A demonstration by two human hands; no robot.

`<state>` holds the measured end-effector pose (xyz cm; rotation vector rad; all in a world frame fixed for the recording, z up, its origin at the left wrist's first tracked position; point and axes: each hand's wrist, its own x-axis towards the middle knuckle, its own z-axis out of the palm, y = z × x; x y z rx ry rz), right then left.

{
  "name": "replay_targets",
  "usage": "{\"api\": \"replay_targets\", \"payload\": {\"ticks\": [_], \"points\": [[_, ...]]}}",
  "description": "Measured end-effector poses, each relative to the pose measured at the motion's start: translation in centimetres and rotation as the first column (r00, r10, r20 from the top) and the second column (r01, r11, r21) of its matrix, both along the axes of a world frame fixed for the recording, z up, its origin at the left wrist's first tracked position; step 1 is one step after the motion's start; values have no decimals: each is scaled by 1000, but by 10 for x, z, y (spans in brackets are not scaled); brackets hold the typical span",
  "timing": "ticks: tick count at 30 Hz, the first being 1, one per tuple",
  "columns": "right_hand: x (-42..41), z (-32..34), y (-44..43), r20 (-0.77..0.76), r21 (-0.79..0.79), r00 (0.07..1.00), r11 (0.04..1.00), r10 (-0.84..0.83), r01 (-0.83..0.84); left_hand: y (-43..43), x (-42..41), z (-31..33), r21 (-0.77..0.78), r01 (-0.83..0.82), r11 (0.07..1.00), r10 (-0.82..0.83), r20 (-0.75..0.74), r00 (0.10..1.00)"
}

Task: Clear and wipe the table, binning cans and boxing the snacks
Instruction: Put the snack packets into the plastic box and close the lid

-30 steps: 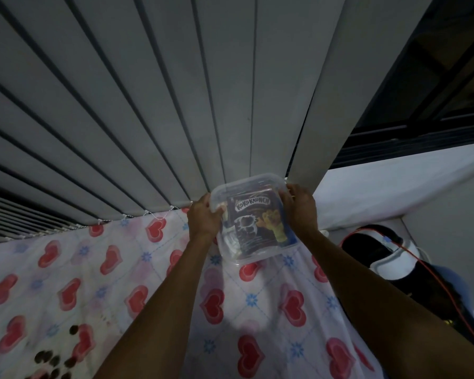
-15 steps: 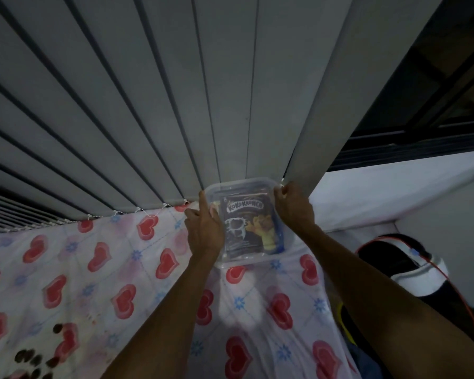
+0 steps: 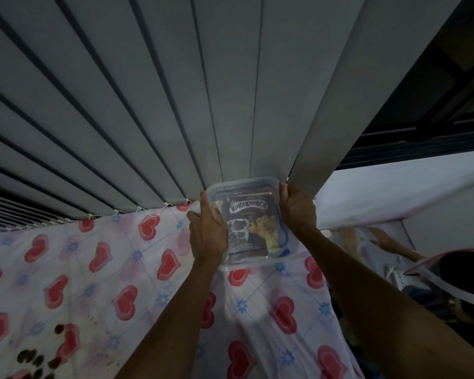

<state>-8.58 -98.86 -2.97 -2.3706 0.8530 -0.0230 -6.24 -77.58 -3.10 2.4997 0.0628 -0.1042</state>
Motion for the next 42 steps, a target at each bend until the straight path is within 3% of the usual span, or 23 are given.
{"api": "replay_targets", "payload": {"ticks": [5, 7, 17, 23, 29, 33, 42], "points": [[1, 12, -1, -101, -99, 993, 992, 66, -76, 2, 0, 2, 79, 18, 997, -17, -9, 1000], [6, 15, -2, -151, -73, 984, 991, 96, -108, 3, 0, 2, 121, 58, 991, -55, -24, 998], [16, 7, 1, -155, -11, 984, 996, -88, 87, 0, 1, 2, 137, 67, 988, -61, -46, 997], [14, 5, 0, -194, -182, 978, 977, 78, -114, 1, 0, 3, 148, 48, 988, -39, -64, 997], [11, 37, 5, -146, -309, 984, 941, 99, -140, 13, 4, 26, 226, 126, 966, -96, -140, 985], [2, 65, 28, -105, -389, 978, 898, 181, -208, 40, -5, 49, 280, 152, 948, -131, -93, 987], [-50, 117, 122, -106, -385, 949, 868, 297, -314, 116, -51, 99, 373, 183, 910, -176, -54, 983]]}}
